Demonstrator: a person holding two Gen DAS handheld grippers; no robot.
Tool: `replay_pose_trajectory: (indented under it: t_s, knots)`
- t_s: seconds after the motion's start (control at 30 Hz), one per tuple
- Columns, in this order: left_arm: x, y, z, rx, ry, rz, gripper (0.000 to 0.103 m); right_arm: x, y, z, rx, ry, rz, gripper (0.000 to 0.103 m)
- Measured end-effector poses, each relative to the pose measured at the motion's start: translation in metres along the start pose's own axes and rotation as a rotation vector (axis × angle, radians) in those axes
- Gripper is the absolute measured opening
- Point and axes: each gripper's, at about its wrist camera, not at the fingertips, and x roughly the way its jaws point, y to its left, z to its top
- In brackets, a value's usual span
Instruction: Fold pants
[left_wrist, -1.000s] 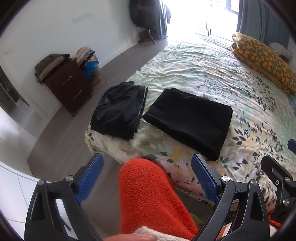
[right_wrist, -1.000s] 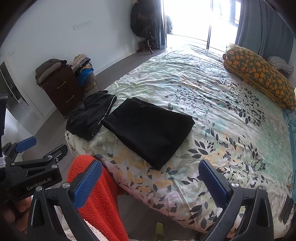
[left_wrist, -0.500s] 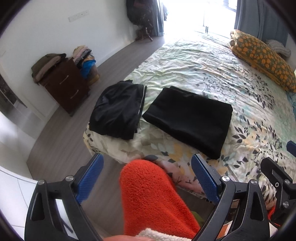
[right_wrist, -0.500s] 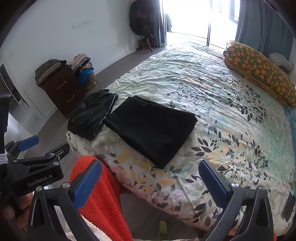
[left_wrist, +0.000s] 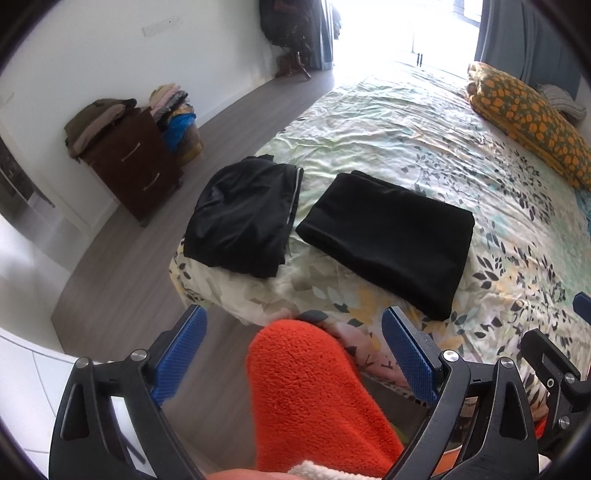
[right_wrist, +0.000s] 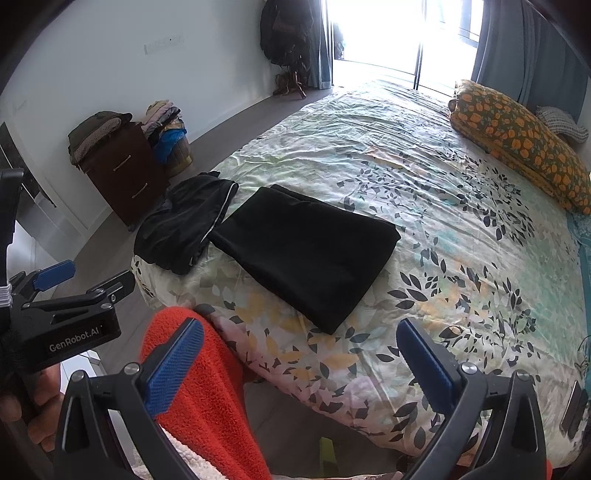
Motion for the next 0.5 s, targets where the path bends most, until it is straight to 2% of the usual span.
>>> replay_pose_trajectory:
  t_s: [0.5]
  knots:
    - [0.0074, 0.0072, 0.0019, -0.004, -0.003, -0.008, 0.097, 0.0083, 0.0029, -0.0002, -0.005, 0.015, -0.001, 0.103]
